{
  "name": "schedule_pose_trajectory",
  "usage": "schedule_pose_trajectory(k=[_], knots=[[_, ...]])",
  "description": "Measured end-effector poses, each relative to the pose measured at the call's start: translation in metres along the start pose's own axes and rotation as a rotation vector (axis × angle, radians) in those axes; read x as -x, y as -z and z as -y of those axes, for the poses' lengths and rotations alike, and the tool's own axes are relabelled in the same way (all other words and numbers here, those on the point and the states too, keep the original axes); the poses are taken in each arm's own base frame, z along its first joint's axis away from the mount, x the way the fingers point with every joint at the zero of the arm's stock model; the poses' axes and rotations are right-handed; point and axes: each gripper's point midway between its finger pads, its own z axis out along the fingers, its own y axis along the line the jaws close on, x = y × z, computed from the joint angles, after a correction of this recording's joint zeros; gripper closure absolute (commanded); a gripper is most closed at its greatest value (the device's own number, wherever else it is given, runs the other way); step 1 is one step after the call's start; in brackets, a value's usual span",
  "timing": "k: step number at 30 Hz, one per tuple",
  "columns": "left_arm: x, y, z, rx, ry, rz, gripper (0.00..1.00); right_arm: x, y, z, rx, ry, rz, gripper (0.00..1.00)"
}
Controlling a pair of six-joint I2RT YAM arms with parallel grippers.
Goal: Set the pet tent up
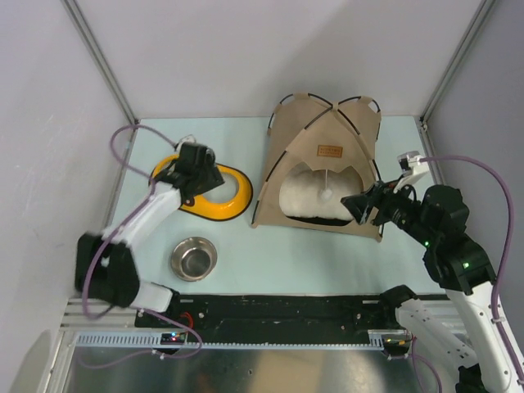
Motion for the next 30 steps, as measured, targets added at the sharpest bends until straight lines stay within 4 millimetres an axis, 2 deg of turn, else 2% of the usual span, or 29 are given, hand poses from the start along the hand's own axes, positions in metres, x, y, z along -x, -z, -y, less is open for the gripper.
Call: schedule_pose_trajectory(k=[4, 8, 14, 19, 24, 28, 30], knots=[[-0.006, 0.056, -0.029, -0.003, 0.015, 0.081, 0.23, -0.014, -0.006, -0.02, 0.076, 0.007, -0.047, 0.3], [-0.015, 0.097, -0.052, -0.015, 0.03, 0.145, 0.15, -0.047, -0.025, -0.056, 0.165, 0.048, -0.153, 0.32], [-0.003, 0.171, -0.067, -0.124, 0.084, 0.334, 0.04, -0.124, -0.085, -0.116, 0.172, 0.121, -0.319, 0.35], [0.004, 0.224, -0.083, -0.17, 0.122, 0.456, 0.01, -0.195, -0.13, -0.142, 0.101, 0.146, -0.417, 0.36], [0.006, 0.256, -0.092, -0.198, 0.134, 0.511, 0.0, -0.242, -0.166, -0.168, 0.054, 0.173, -0.468, 0.27], [-0.001, 0.268, -0.099, -0.21, 0.138, 0.524, 0.0, -0.257, -0.184, -0.192, 0.058, 0.168, -0.469, 0.1], [-0.005, 0.272, -0.101, -0.218, 0.138, 0.525, 0.0, -0.261, -0.193, -0.204, 0.06, 0.155, -0.468, 0.06]])
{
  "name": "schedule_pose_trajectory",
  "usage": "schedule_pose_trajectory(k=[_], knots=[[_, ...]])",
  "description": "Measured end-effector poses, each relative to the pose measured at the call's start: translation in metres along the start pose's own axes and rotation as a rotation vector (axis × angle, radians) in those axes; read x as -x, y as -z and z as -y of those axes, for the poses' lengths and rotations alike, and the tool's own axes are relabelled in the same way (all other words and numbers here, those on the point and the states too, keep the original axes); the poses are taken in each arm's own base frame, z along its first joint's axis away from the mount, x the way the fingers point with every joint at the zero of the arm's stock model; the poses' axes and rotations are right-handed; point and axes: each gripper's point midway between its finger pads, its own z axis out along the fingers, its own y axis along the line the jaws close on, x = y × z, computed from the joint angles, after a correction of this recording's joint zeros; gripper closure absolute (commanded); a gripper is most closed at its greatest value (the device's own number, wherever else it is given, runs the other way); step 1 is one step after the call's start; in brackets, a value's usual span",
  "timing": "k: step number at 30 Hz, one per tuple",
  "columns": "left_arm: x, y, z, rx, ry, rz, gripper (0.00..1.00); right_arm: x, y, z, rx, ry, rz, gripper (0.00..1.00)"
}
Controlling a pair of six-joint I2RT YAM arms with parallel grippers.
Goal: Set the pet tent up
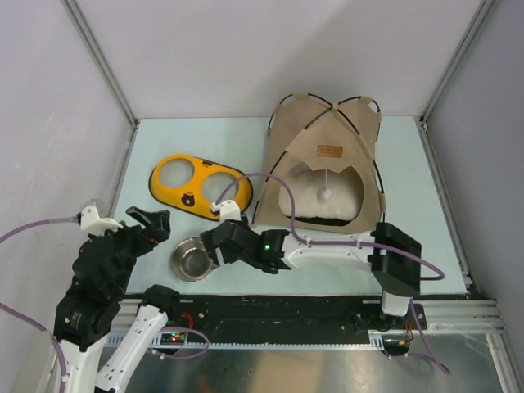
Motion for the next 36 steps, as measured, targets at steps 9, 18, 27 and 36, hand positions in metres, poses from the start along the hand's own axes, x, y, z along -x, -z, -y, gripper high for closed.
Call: schedule_pose_trajectory(k=[9, 18, 27, 36], knots=[[-0.009, 0.023, -0.004, -0.058, 0.007, -0.011, 0.0, -0.003, -0.063, -0.033, -0.089, -0.003, -0.011, 0.23], [-0.007, 0.04, -0.009, -0.077, -0.025, -0.002, 0.0, -0.046, -0.09, -0.005, -0.241, 0.024, -0.104, 0.42], [-0.001, 0.048, -0.013, -0.083, -0.046, 0.02, 0.0, -0.05, -0.093, 0.004, -0.287, -0.018, -0.109, 0.95], [-0.001, 0.049, -0.014, -0.089, -0.063, 0.015, 0.0, -0.03, -0.075, 0.004, -0.274, -0.066, -0.068, 1.0]])
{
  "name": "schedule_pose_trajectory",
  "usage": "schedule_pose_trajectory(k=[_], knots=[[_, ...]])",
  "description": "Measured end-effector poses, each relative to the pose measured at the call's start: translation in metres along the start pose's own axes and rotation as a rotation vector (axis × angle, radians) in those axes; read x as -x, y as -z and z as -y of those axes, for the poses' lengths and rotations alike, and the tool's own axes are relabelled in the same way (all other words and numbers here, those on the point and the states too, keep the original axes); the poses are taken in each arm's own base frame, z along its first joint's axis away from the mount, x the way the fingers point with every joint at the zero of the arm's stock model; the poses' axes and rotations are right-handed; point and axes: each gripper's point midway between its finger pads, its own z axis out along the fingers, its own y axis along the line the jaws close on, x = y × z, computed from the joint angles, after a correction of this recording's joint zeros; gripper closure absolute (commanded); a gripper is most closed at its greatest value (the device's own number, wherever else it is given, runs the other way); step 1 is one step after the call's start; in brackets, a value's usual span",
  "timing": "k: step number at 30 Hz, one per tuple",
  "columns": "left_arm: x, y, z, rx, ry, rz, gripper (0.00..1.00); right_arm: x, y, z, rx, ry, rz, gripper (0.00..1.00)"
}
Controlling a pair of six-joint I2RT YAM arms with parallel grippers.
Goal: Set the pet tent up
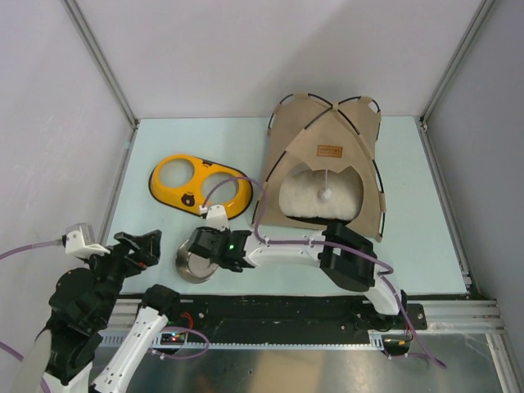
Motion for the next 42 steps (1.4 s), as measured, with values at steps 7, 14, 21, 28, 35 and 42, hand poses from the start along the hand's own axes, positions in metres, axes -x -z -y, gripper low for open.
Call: schedule_pose_trajectory(k=[7, 14, 21, 28, 35, 42], knots=[[-0.005, -0.004, -0.002, 0.009, -0.006, -0.015, 0.0, 0.016, 0.024, 0.029, 0.026, -0.067, -0.013, 1.0], [-0.035, -0.02, -0.01, 0.043, -0.021, -0.1, 0.0, 0.046, 0.046, 0.031, 0.144, -0.175, 0.006, 1.0], [-0.087, -0.053, -0.015, 0.145, -0.032, -0.339, 0.19, 0.055, 0.046, 0.03, 0.261, -0.248, -0.03, 1.0], [-0.116, -0.077, -0.022, 0.228, -0.058, -0.471, 0.31, 0.058, 0.04, 0.032, 0.312, -0.265, -0.054, 1.0], [-0.129, -0.094, -0.03, 0.271, -0.051, -0.486, 0.56, 0.065, 0.042, 0.026, 0.358, -0.276, -0.045, 1.0], [-0.138, -0.101, -0.038, 0.303, -0.041, -0.496, 0.58, 0.063, 0.04, 0.03, 0.347, -0.269, -0.047, 1.0]])
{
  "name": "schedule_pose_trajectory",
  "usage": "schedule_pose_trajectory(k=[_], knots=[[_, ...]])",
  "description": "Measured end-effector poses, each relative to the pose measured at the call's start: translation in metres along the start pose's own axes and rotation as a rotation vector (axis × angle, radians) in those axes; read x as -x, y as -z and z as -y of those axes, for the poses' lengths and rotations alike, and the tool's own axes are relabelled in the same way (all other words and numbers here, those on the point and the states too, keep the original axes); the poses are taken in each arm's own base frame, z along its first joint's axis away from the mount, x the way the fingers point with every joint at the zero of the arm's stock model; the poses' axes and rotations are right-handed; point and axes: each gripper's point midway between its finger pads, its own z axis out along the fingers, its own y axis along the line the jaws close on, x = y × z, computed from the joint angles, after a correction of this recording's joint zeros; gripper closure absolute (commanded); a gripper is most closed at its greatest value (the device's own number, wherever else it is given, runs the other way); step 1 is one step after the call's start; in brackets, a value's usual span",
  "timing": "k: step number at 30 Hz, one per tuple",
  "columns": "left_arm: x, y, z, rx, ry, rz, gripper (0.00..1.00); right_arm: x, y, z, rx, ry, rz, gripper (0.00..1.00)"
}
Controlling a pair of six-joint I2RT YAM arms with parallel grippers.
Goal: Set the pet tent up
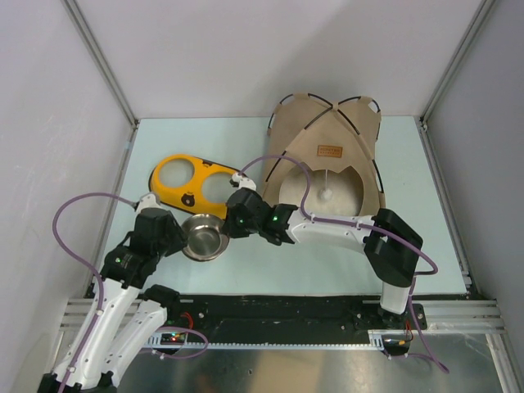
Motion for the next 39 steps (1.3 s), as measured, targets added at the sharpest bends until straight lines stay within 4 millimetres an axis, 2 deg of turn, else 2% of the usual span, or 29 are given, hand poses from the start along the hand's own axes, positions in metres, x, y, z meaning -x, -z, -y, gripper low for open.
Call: schedule_pose_trajectory(k=[3, 8, 10, 16, 23, 30, 39], knots=[[0.002, 0.0, 0.001, -0.005, 0.003, 0.006, 0.46, 0.0, 0.0, 0.0, 0.002, -0.001, 0.002, 1.0], [0.004, 0.0, 0.004, -0.02, 0.008, 0.015, 0.39, 0.0, 0.0, -0.001, 0.004, 0.0, 0.001, 1.0], [0.004, 0.0, 0.004, -0.021, 0.005, 0.017, 0.4, 0.0, 0.0, -0.001, 0.004, 0.0, 0.001, 1.0], [0.007, 0.002, 0.007, -0.035, -0.014, 0.022, 0.57, 0.0, 0.0, -0.001, 0.004, 0.001, 0.001, 1.0], [0.008, 0.002, 0.006, -0.033, -0.032, 0.018, 0.71, 0.001, 0.0, 0.0, 0.0, 0.001, 0.005, 1.0], [0.003, -0.002, 0.005, -0.022, -0.051, -0.013, 0.97, -0.001, -0.002, 0.003, -0.013, 0.022, 0.009, 1.0], [-0.006, -0.009, 0.002, 0.0, -0.099, -0.081, 1.0, -0.011, -0.014, 0.015, -0.046, 0.049, -0.011, 1.0]])
